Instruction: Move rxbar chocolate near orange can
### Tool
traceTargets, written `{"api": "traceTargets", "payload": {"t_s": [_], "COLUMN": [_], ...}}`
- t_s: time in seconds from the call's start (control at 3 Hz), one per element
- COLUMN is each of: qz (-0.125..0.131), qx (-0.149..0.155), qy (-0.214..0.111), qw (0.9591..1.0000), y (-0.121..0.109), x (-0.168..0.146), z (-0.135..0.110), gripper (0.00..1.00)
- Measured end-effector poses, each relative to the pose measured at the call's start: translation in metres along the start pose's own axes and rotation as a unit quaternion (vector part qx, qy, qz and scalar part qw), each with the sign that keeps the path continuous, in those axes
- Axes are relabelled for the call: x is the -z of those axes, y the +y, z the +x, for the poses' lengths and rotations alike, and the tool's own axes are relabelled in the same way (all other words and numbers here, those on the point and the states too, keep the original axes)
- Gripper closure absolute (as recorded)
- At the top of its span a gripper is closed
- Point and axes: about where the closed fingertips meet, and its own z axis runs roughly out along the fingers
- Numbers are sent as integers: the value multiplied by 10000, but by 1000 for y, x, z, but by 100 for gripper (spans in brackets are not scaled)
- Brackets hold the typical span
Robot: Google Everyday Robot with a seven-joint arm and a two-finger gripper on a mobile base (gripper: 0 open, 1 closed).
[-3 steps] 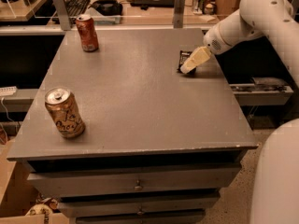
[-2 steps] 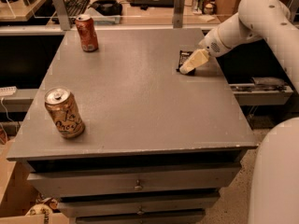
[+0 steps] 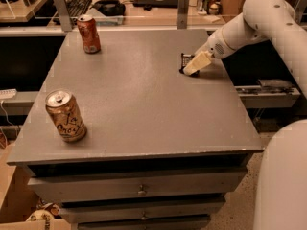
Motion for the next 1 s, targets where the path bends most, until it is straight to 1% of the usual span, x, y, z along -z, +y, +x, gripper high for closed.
{"api": "traceTargets", "payload": {"t_s": [0.33, 0.67, 1.0], "qz": [-1, -301, -945], "qx": [0, 275, 777], "qy": [0, -95, -288], "qw": [10000, 9991, 9921], "y": [0, 26, 83], "x": [1, 26, 74], "z": [-1, -25, -67], "gripper": [87, 100, 100]}}
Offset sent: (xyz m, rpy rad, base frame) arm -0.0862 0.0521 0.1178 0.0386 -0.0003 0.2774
